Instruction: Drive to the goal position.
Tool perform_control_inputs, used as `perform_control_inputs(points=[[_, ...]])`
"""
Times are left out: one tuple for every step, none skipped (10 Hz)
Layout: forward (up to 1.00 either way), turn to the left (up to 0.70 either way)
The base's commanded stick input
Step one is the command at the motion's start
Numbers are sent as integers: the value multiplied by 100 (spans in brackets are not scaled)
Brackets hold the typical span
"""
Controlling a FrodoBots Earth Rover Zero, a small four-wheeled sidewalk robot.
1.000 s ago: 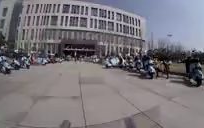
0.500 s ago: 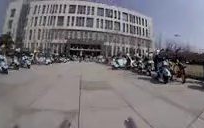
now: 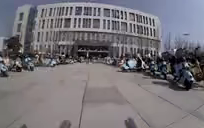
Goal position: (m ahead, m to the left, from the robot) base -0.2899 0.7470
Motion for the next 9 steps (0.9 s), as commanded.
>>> perform_control_inputs(points=[[100,0],[100,0],[100,0],[100,0],[100,0],[100,0],[100,0],[100,0],[100,0]])
